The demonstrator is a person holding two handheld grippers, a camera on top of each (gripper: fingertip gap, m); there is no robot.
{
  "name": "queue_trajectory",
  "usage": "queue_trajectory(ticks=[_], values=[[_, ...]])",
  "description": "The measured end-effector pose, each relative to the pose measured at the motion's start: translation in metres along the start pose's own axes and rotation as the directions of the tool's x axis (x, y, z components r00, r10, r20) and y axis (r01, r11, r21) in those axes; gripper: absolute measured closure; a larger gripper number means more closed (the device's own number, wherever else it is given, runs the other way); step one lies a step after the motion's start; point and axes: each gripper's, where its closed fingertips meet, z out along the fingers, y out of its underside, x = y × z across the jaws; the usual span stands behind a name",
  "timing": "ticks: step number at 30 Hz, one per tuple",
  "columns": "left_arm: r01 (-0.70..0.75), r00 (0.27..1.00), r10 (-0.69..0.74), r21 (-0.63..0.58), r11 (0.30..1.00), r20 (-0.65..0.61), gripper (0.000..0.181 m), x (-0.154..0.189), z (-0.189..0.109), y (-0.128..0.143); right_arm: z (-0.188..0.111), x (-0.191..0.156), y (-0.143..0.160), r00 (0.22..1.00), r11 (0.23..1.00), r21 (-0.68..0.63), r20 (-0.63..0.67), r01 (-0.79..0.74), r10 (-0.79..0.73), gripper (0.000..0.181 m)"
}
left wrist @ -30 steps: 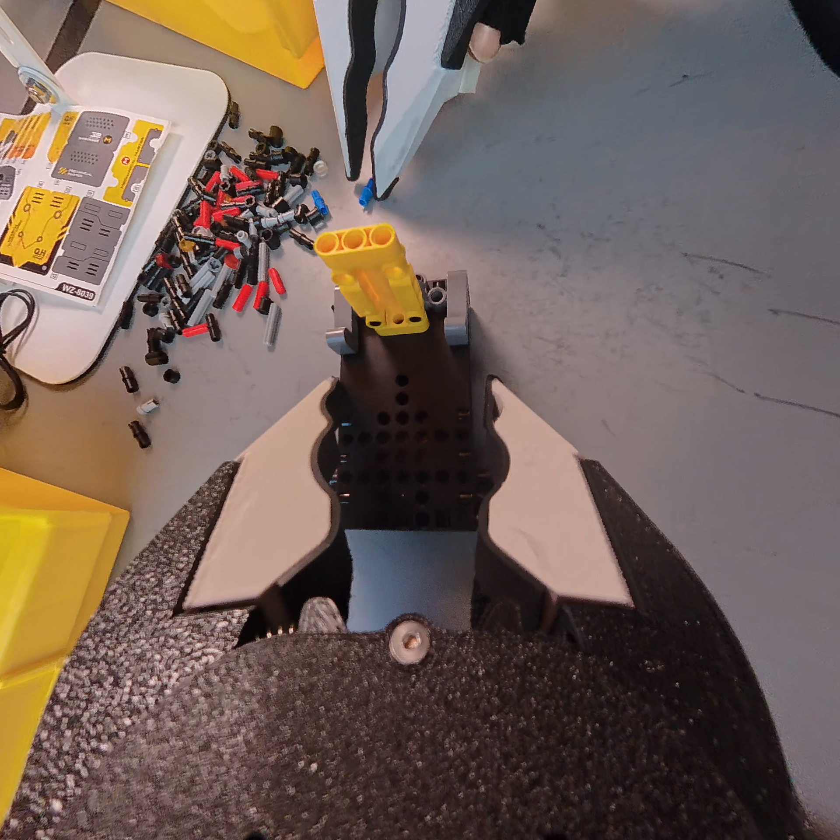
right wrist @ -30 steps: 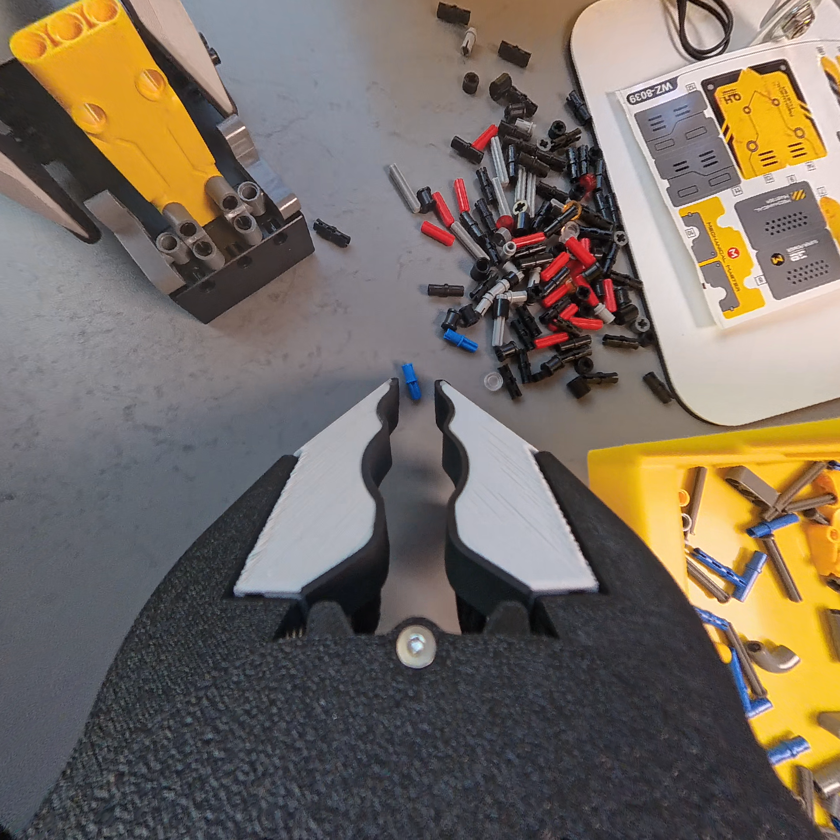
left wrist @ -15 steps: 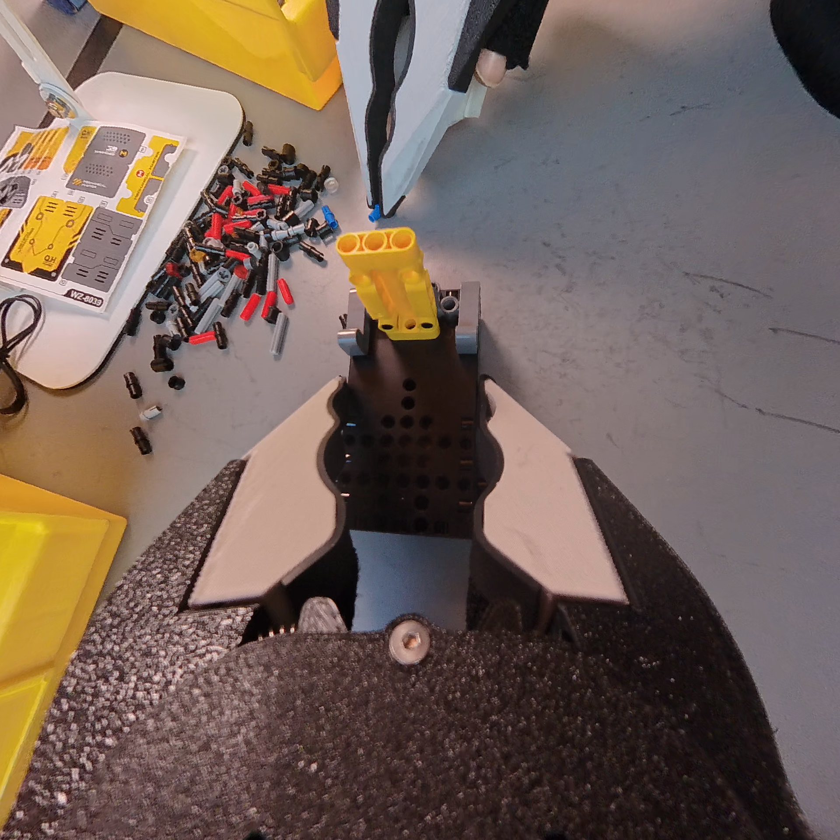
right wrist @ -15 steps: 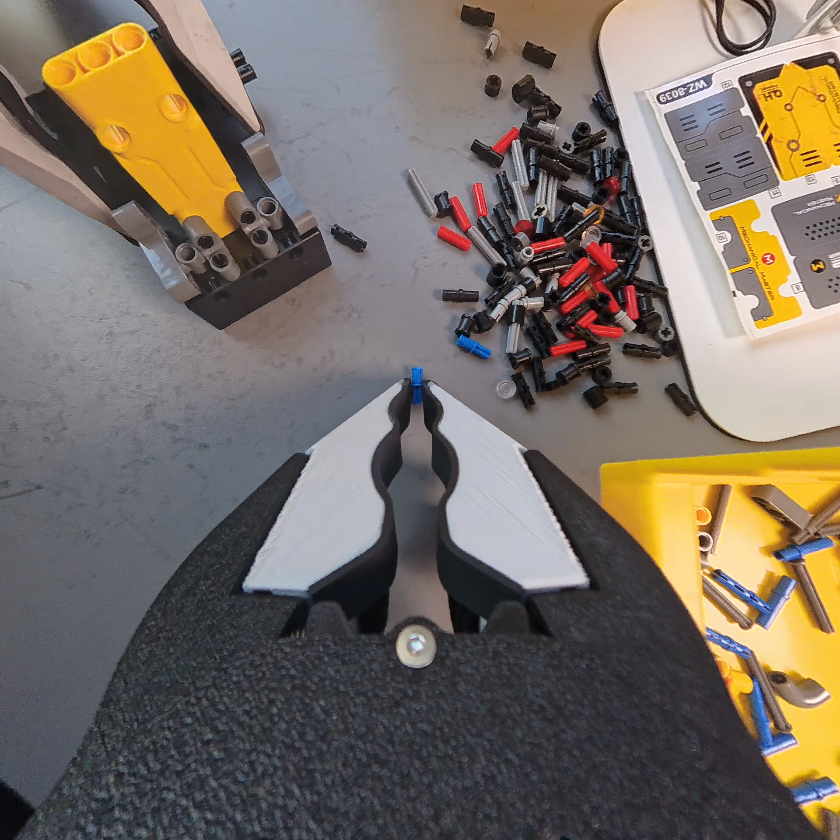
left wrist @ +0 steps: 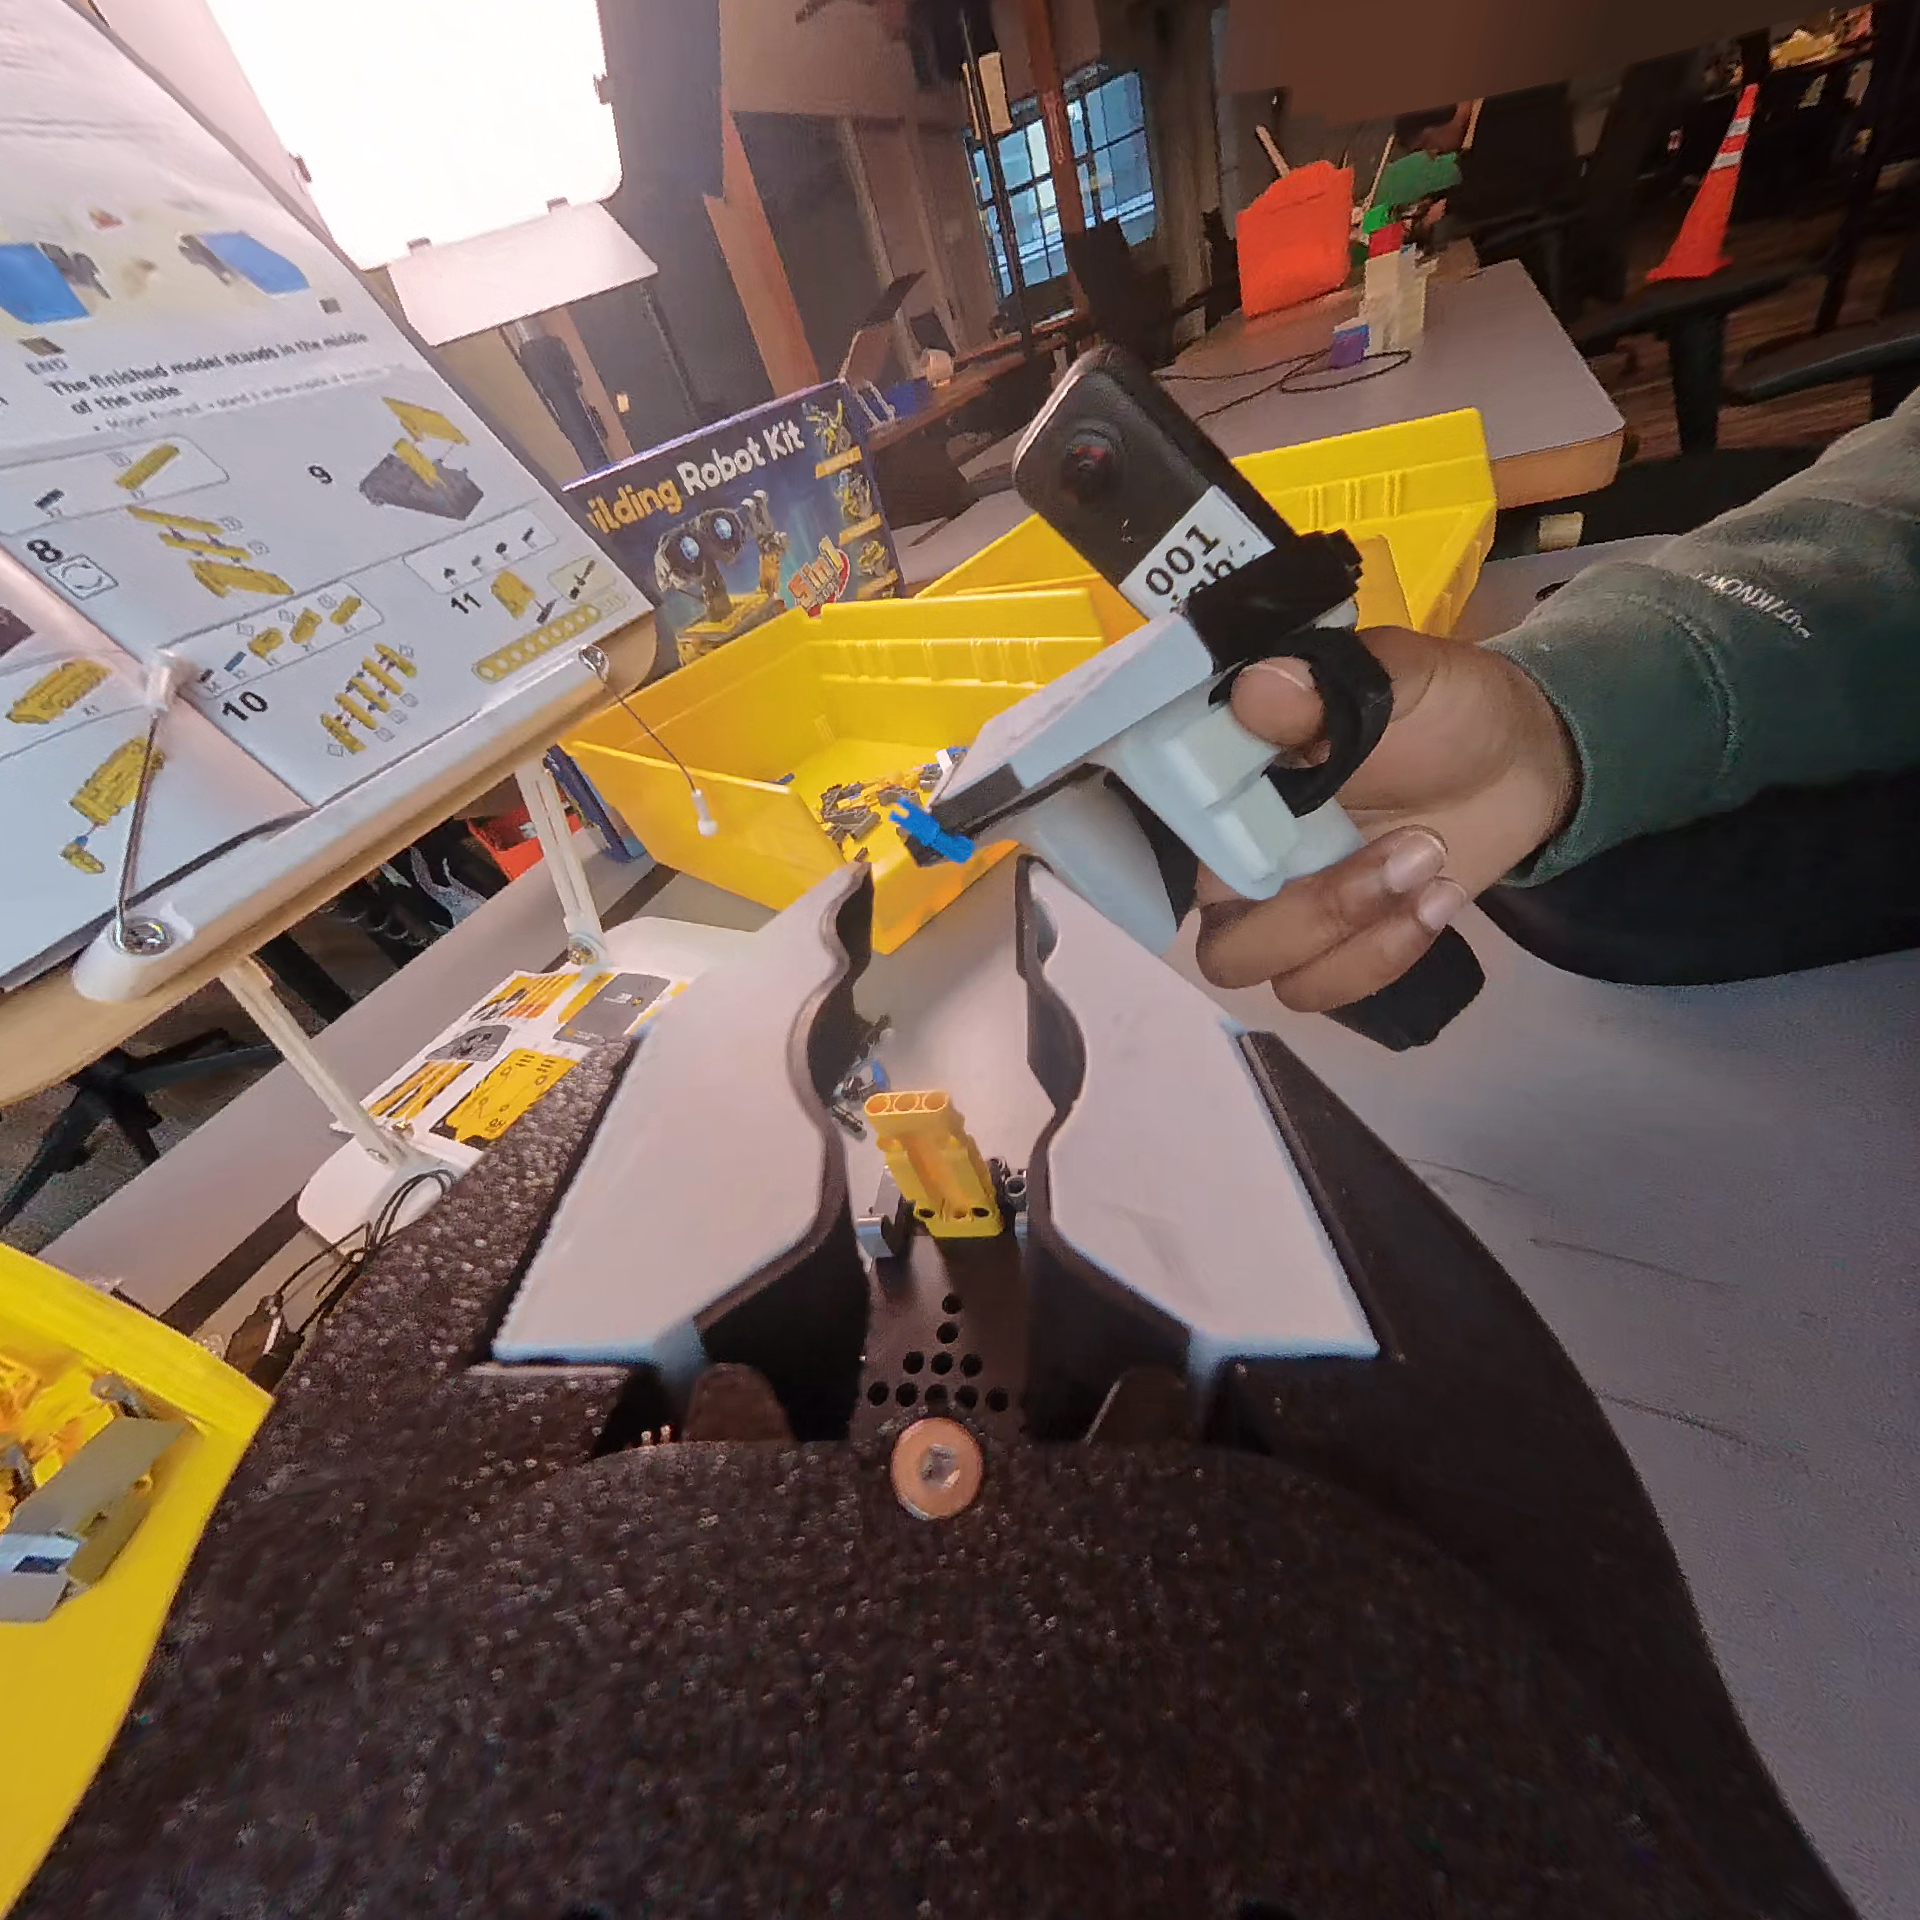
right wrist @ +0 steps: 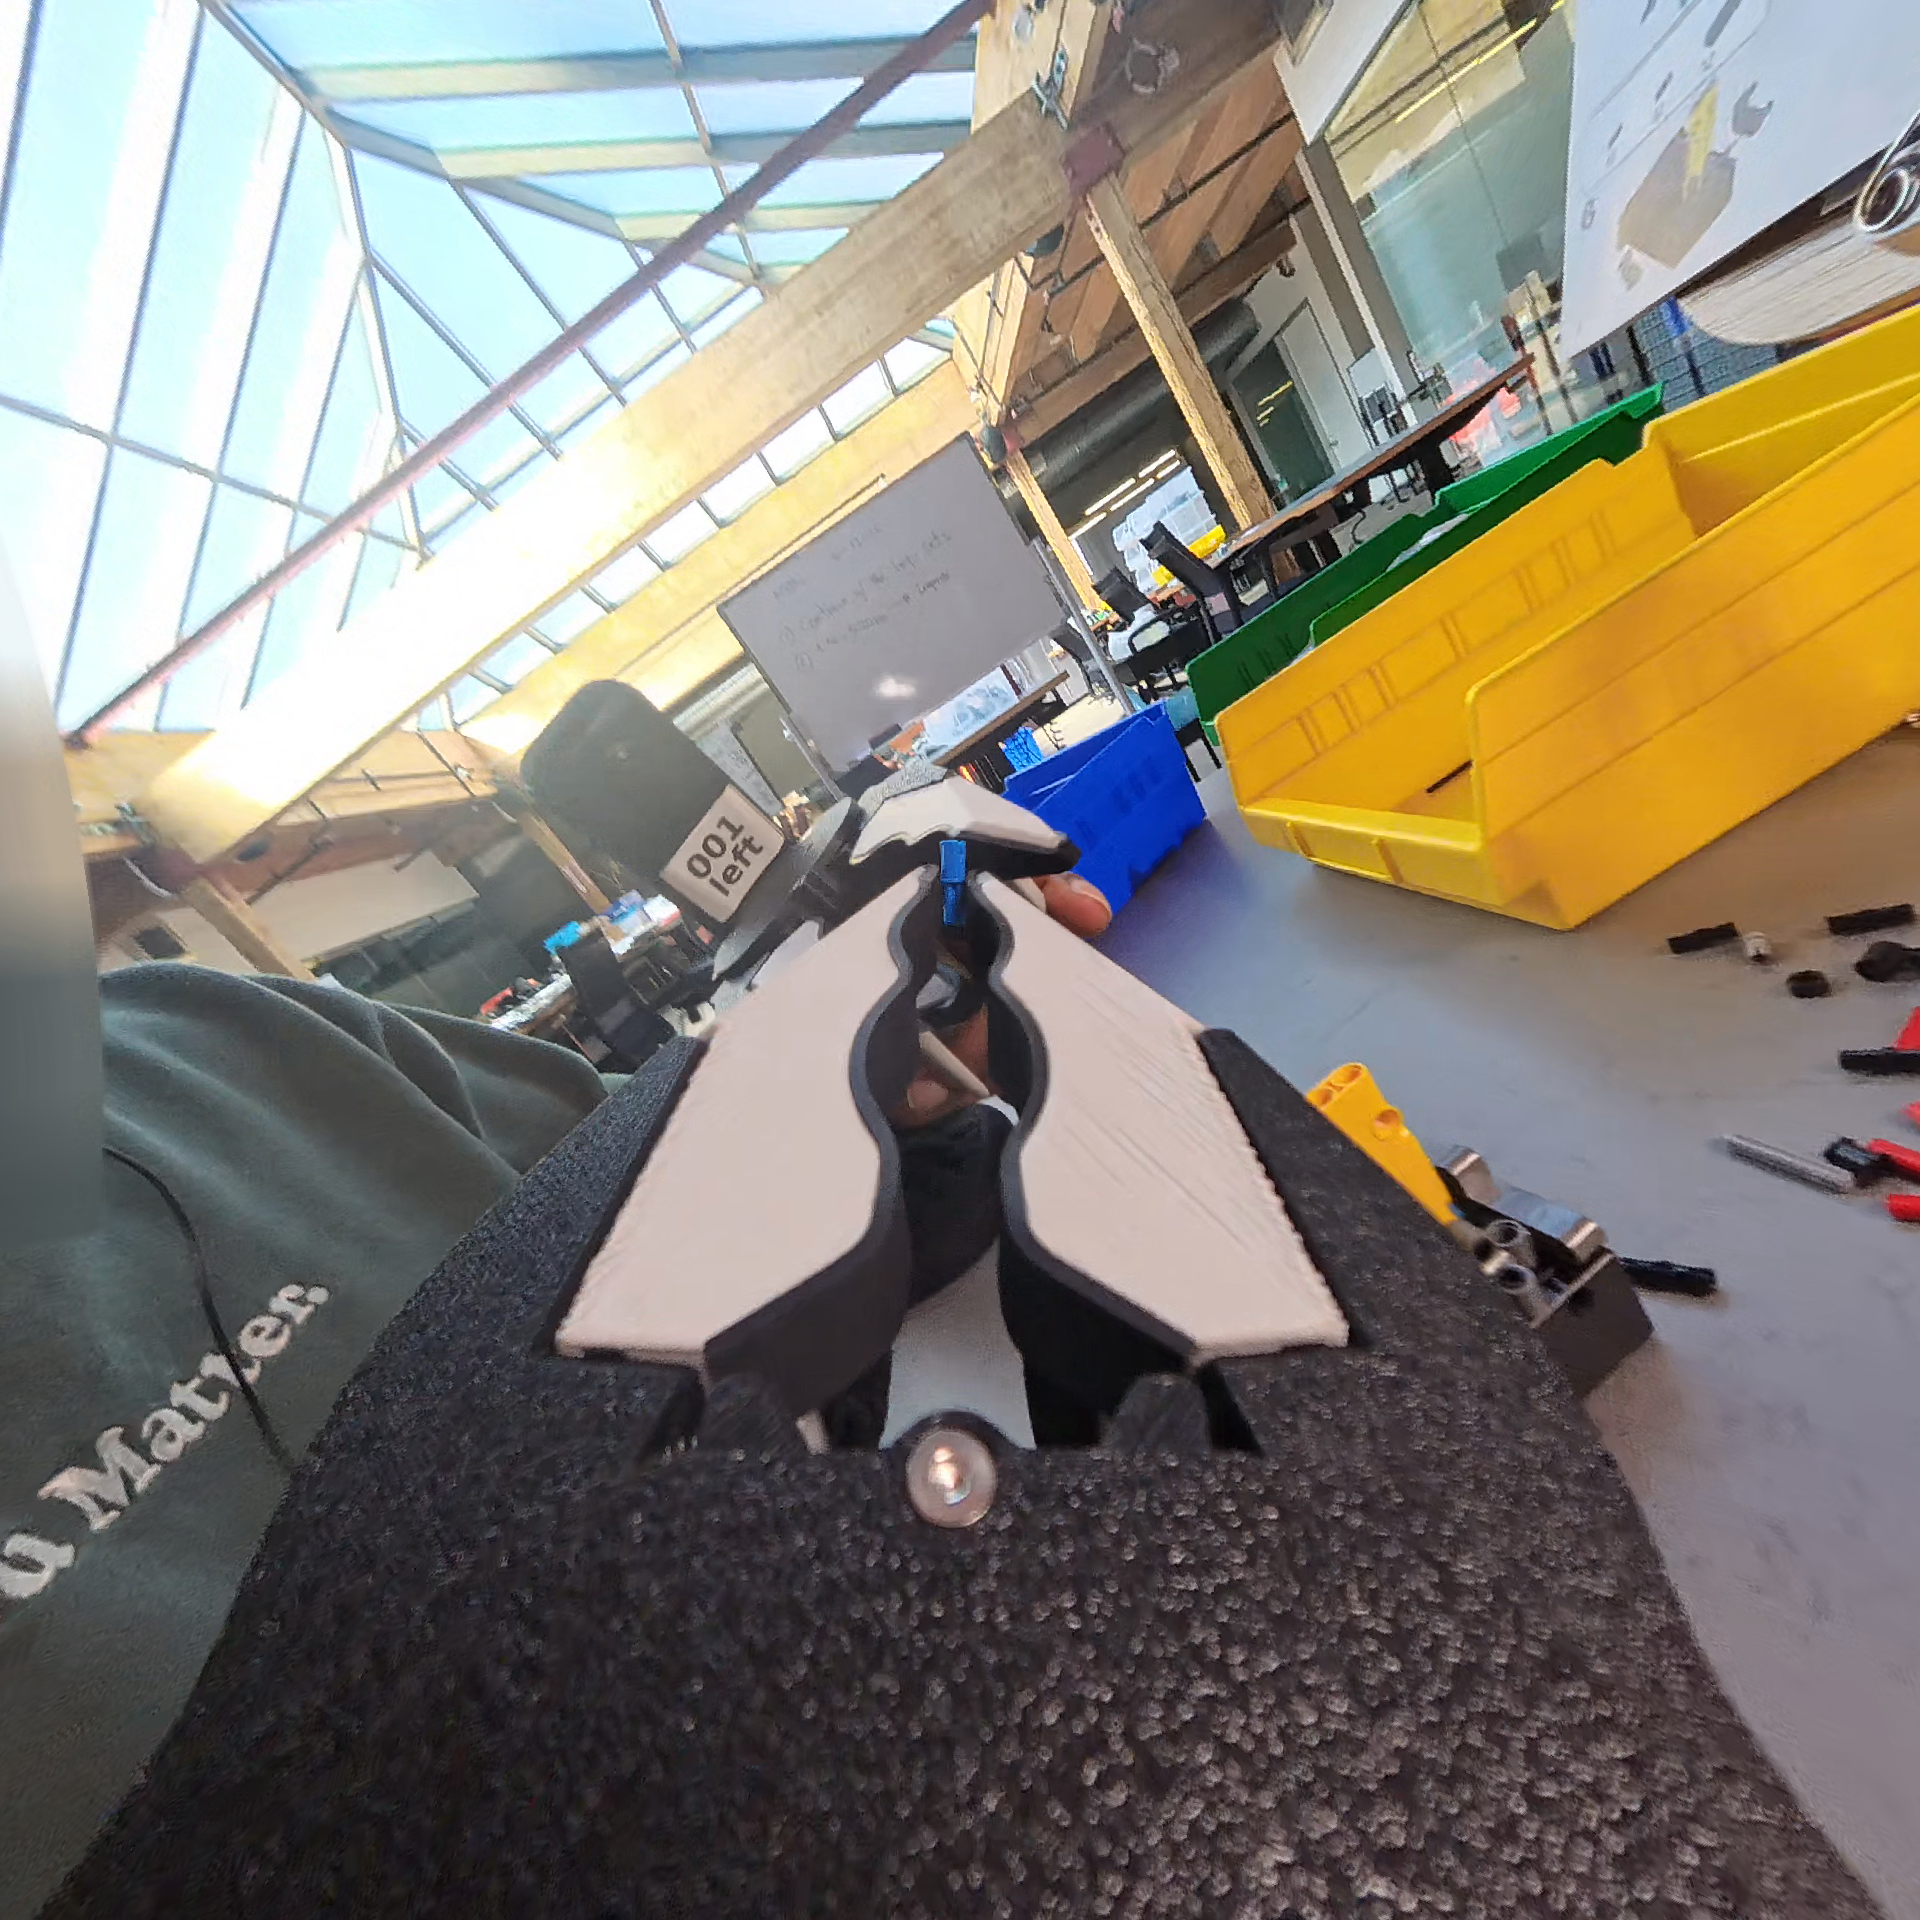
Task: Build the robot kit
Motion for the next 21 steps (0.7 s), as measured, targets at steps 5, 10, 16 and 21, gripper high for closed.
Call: queue_trajectory(ticks=[5, 10, 16, 21], values=[[-0.047, 0.998, 0.047, -0.005, 0.999, 0.044, 0.166, -0.0007, 0.0005, -0.0003, 0.0038, 0.0017, 0.0025, 0.993, 0.993, 0.029, 0.027, -0.112, 0.111, 0.178], [-0.051, 0.997, 0.053, -0.022, 0.998, 0.054, 0.168, -0.0019, 0.0009, 0.0026, 0.0036, 0.0044, 0.0035, 0.987, 0.986, 0.048, 0.033, -0.158, 0.157, 0.177], [-0.048, 0.998, 0.048, -0.016, 0.999, 0.038, 0.169, 0.0, 0.0008, 0.0024, 0.0017, 0.0036, 0.0047, 0.986, 0.986, 0.039, 0.046, -0.161, 0.159, 0.177], [-0.045, 0.998, 0.045, -0.004, 0.999, 0.042, 0.177, -0.0019, -0.0014, 0.0007, -0.0007, 0.0034, 0.0013, 0.99, 0.989, 0.046, 0.048, -0.137, 0.135, 0.177]])
